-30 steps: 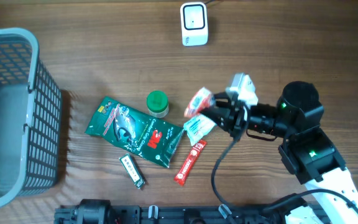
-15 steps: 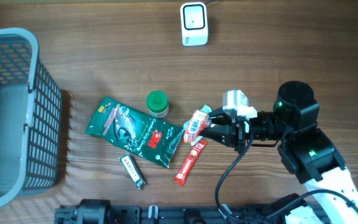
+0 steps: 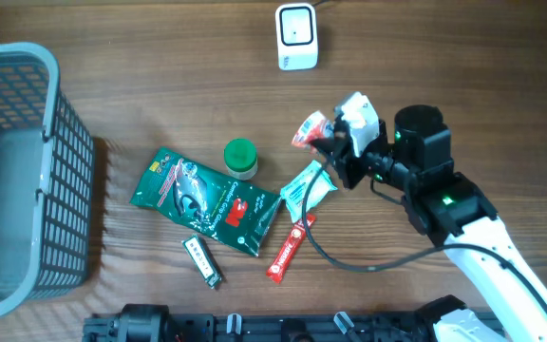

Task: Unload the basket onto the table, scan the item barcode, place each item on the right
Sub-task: 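Carry the Kleenex pack up to the white scanner and hold it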

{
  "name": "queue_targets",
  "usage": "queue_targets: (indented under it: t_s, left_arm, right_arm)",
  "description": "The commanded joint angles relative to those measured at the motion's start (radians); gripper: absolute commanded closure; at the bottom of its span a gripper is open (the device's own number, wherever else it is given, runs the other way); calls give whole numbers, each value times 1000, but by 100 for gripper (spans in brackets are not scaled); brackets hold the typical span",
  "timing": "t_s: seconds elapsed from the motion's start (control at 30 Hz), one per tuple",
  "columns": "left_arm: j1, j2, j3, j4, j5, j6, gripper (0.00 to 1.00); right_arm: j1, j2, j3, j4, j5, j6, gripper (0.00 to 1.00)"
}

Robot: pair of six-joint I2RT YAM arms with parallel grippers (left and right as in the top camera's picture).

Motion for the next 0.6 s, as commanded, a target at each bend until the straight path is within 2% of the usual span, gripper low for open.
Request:
queue_targets:
  t_s: [0.0, 0.13, 0.23, 0.33, 0.43, 0.53, 0.57]
  left_arm:
    - [-4, -2, -211, 91, -113, 9, 0]
    - [-4, -2, -371, 142, -116, 8, 0]
    - [-4, -2, -396, 119, -115, 8, 0]
    - [-4, -2, -396, 58, -116, 8, 0]
    - [-4, -2, -396, -1, -116, 8, 0]
    - [-4, -2, -396, -40, -116, 8, 0]
    - [-4, -2, -396, -52, -115, 8, 0]
  right_arm:
    - [2, 30, 17, 59, 280, -80, 95]
    - [2, 113, 19, 235, 514, -230, 96]
    - [6, 216, 20, 404, 638, -370, 96]
    - [28, 359, 35, 615, 829, -655, 96]
    - [48, 558, 129, 772, 961, -1052, 96]
    - [48, 739, 272, 875, 1023, -1313, 96]
    - [48, 783, 312, 908, 1033, -1354, 96]
